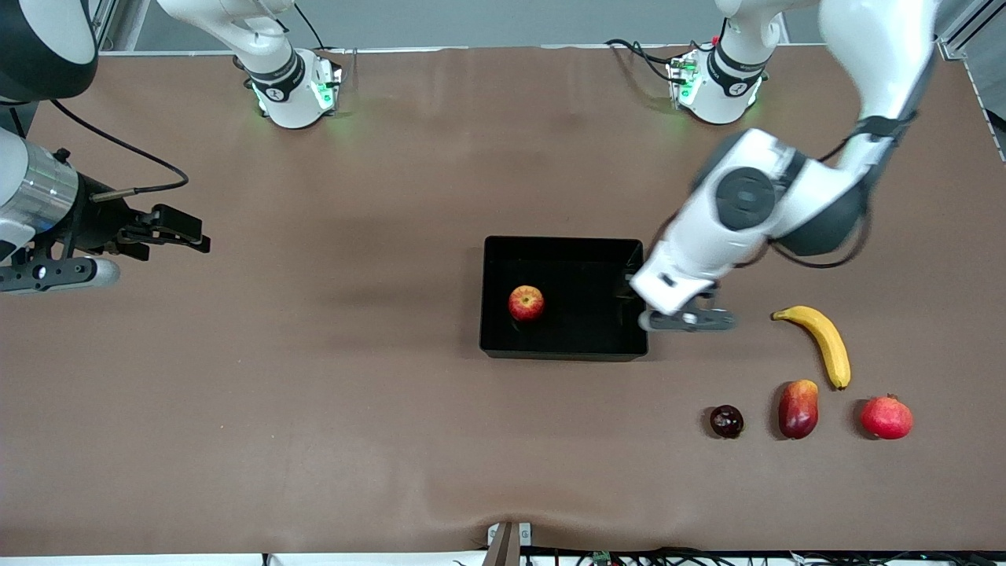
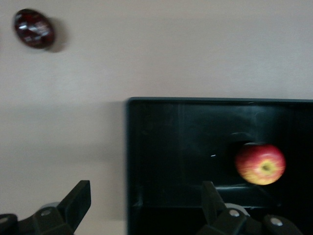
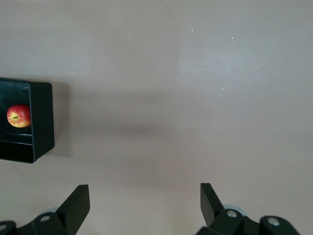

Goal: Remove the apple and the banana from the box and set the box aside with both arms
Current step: 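Move the left gripper back over the red apple in the tray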

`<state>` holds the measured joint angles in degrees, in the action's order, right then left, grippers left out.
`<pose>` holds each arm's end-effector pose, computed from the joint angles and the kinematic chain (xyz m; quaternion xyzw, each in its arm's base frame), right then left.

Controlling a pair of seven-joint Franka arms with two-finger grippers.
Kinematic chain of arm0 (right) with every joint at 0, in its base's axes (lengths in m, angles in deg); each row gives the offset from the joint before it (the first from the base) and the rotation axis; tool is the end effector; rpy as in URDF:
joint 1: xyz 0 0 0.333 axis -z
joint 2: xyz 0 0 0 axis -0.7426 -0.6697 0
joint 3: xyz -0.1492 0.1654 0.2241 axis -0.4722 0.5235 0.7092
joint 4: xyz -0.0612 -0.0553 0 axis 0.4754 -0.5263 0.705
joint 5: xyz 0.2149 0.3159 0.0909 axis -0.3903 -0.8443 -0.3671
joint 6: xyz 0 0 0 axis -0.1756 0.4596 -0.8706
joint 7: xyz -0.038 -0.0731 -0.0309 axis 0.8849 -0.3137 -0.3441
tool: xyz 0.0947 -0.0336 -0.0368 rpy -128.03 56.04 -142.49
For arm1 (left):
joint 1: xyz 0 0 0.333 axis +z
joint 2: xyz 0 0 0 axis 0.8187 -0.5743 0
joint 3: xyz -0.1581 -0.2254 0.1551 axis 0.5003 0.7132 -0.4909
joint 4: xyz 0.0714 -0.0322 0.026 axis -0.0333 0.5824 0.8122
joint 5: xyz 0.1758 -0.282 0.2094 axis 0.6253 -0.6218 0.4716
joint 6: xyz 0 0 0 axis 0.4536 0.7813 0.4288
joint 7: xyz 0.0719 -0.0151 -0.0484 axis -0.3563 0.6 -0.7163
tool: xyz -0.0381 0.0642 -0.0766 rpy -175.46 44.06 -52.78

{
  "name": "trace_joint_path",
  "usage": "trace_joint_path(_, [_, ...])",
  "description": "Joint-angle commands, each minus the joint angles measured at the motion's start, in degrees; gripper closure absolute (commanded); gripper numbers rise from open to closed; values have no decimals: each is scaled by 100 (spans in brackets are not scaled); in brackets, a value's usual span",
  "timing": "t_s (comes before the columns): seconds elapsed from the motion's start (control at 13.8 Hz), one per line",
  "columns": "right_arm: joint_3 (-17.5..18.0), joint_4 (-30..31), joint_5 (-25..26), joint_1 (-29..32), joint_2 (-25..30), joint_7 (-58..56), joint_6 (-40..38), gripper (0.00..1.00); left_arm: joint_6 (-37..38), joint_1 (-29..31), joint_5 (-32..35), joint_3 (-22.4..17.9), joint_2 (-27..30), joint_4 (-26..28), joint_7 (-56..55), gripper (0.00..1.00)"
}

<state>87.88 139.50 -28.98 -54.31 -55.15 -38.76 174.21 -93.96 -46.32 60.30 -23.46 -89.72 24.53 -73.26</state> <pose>0.6000 0.0641 0.5929 -0.9962 -0.0274 0.0399 0.0723 0.5853 -0.3209 0.3967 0.9997 -0.0170 0.0136 0.0095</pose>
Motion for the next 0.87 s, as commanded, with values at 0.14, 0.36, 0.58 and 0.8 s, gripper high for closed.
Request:
trace_joint_path(0.14, [-20, 16, -34, 11, 48, -111, 0, 0, 51, -1702, 414, -883, -1067, -1548, -971, 0])
trace_joint_path(0.36, [-38, 33, -61, 47, 39, -525, 8, 0, -71, -3205, 361, -2209, -1428, -2034, -1462, 0])
trace_joint_path(0.58, [-47, 33, -35, 21, 39, -490, 17, 0, -518, -3737, 343, -2670, -1788, -2035, -1955, 0])
trace_joint_path(0.8, [-47, 42, 10, -14, 48, -481, 17, 0, -652, -3825, 343, -2679, -2035, -2008, -1878, 0])
